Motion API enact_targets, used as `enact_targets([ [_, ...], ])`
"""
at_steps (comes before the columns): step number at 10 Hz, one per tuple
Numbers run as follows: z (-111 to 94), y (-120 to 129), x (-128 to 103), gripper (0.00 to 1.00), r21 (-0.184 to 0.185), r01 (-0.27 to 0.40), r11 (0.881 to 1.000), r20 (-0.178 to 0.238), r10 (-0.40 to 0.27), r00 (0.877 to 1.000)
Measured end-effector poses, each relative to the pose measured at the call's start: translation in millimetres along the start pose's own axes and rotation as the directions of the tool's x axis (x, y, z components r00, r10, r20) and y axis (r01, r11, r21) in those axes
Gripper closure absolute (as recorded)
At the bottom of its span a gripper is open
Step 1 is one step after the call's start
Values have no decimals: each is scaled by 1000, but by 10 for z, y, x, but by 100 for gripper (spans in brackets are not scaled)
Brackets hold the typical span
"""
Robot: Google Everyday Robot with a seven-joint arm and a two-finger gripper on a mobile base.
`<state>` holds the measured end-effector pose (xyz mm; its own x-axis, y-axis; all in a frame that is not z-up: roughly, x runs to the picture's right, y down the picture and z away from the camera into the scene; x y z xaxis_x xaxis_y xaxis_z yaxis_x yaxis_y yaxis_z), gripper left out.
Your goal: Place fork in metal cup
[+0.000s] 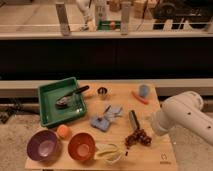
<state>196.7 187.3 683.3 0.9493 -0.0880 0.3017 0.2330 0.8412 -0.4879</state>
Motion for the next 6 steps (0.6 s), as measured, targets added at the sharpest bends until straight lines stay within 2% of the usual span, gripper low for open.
enact_targets([
  [4, 280, -339, -371, 20, 22, 10, 1000, 104, -12, 995],
  [6, 394, -449, -481, 20, 35, 7, 999, 139, -11, 990],
])
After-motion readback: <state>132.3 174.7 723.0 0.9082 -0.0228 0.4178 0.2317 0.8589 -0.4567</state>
